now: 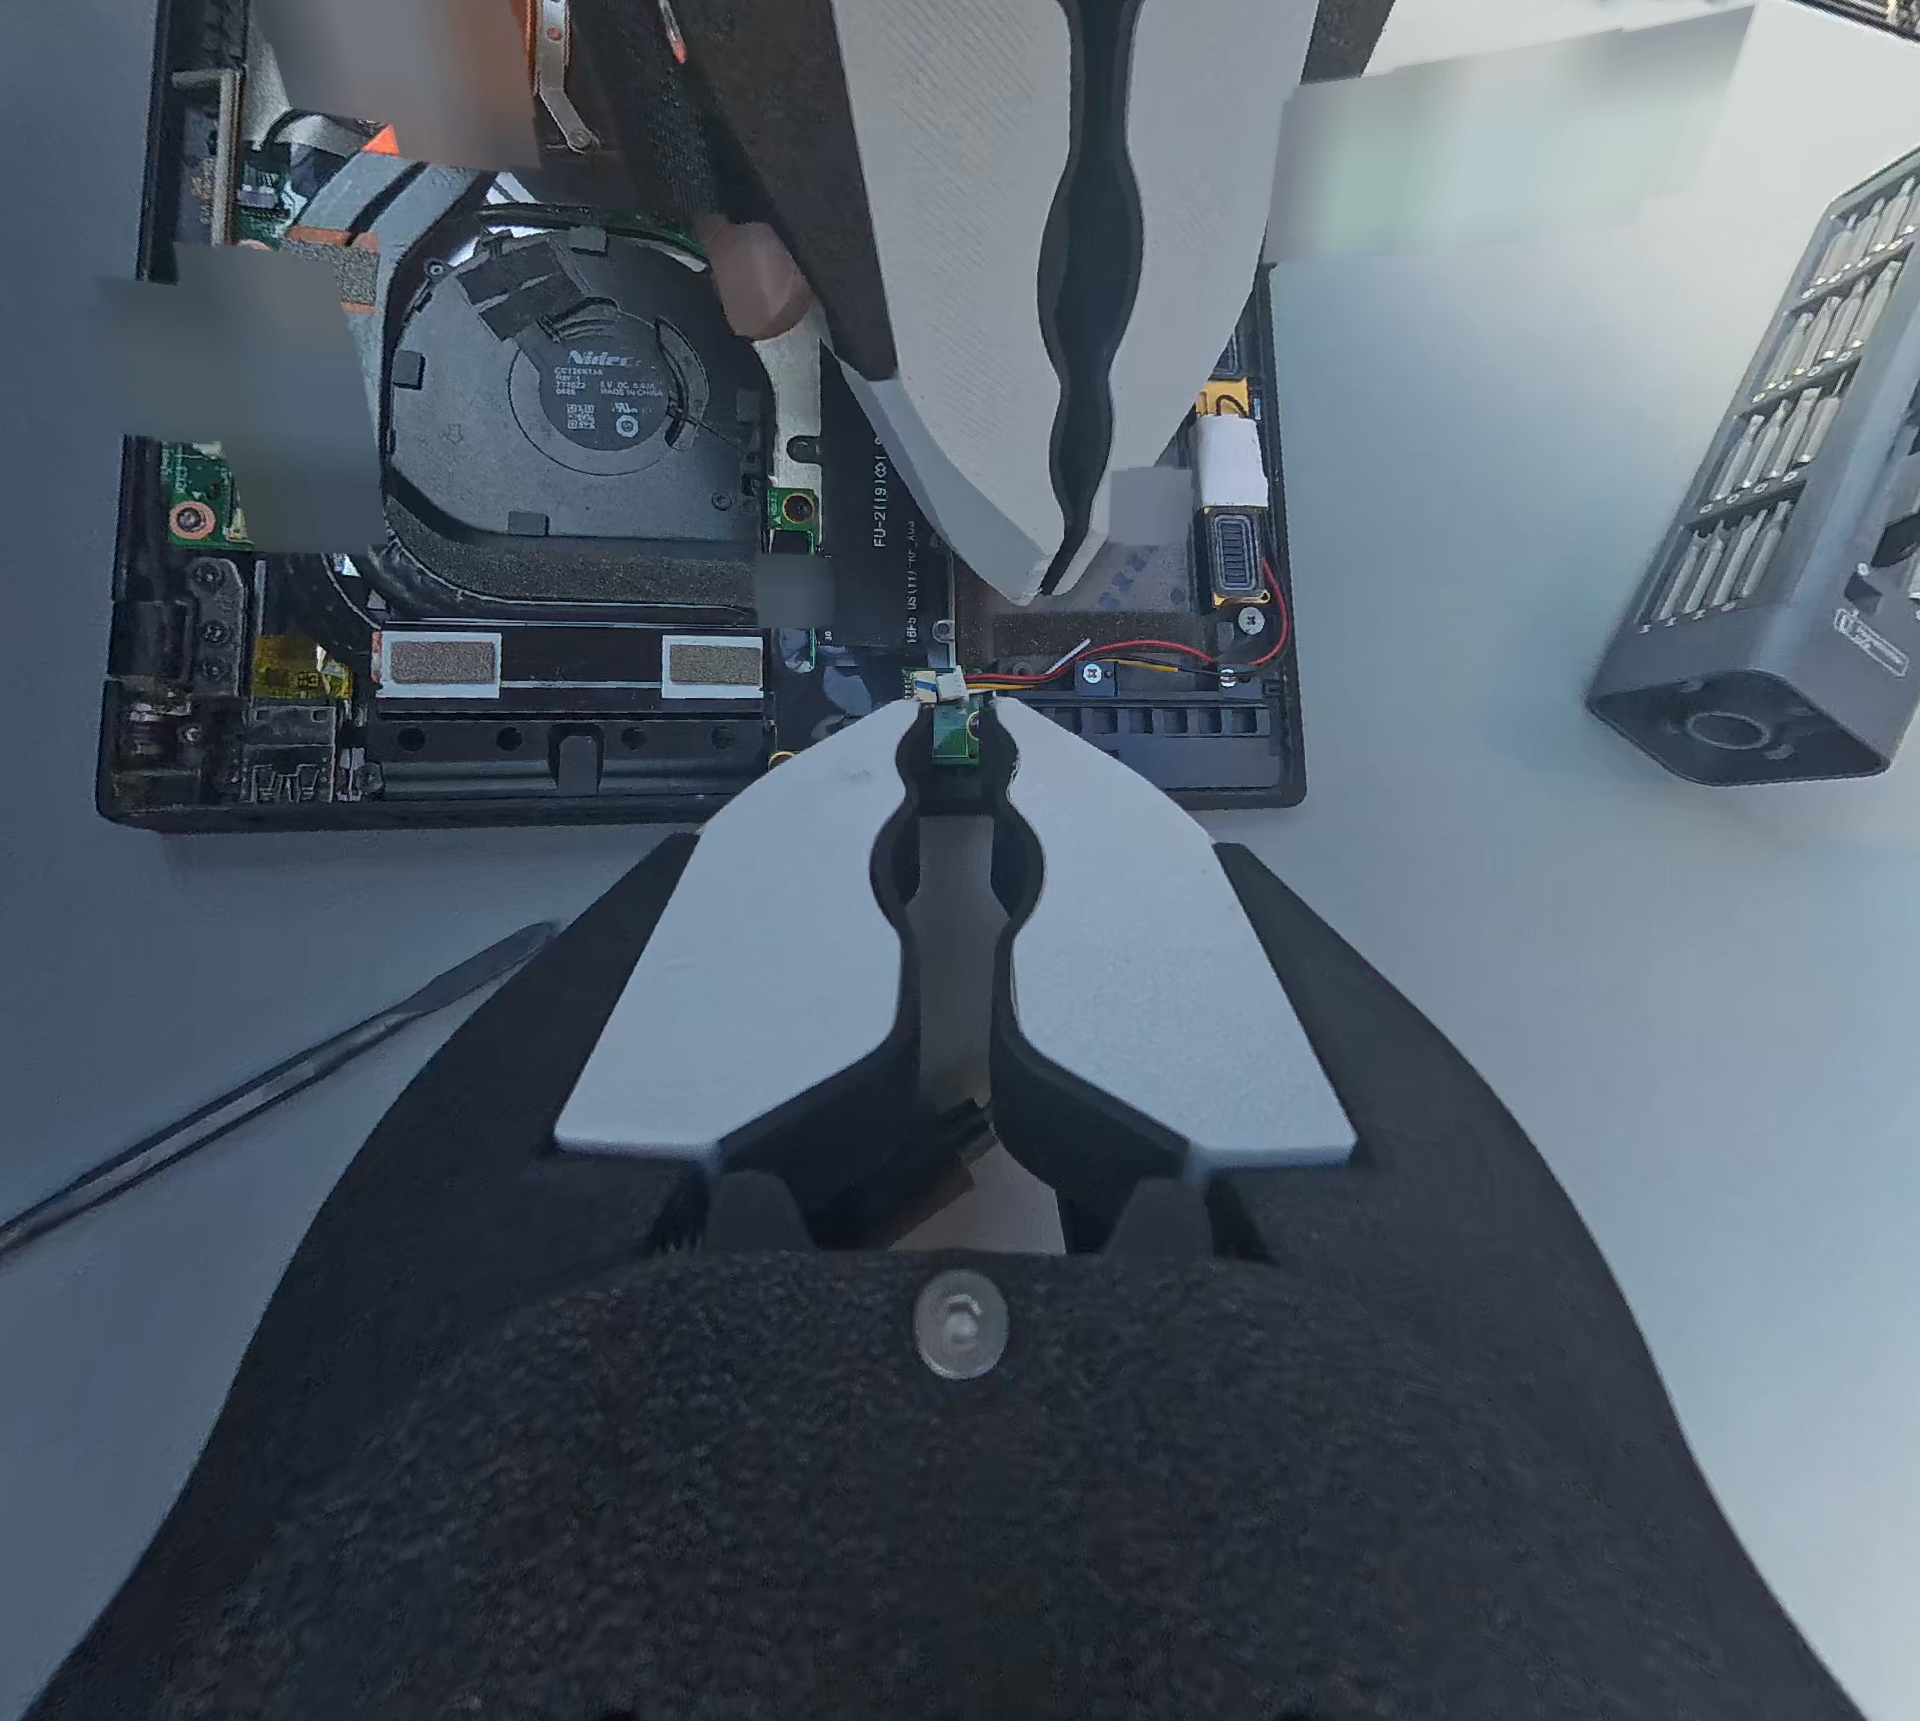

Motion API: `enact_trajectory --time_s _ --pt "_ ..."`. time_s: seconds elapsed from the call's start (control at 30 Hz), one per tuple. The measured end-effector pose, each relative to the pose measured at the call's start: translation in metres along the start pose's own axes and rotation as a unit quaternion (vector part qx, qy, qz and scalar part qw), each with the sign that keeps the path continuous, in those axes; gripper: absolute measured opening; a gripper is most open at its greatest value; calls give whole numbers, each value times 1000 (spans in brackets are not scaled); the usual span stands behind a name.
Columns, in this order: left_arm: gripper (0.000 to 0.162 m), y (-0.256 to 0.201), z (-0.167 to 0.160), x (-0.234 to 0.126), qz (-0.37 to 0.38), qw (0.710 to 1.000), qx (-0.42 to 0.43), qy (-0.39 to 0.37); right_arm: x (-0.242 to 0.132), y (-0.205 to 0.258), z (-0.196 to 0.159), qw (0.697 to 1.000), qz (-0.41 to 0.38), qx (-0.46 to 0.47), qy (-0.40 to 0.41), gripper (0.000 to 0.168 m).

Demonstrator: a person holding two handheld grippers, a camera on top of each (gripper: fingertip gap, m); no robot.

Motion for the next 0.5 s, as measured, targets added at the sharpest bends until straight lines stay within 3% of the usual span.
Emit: enact_trajectory --time_s 0.1,0.3,0.5 --pt "1 2 -1 0 2 1000 0 4 -2 -4 1 1000 -20 3 -11 0" --pt "0 3 -3 0 2 1000 -4 6 3 -8 1 1000 -9 10 -2 13" --pt "1 4 -6 -1 0 1000 -7 4 6 -11 1 1000 -6 10 2 15"
Point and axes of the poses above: each gripper's, where its closed fingertips meet, x out along the fingers, z out of its top, y = z × x across the jaws, the point moved 10 cm from there along -x, back along the fingers, and after that the axes turned 1 degree about -x, right-handed, at the moved point
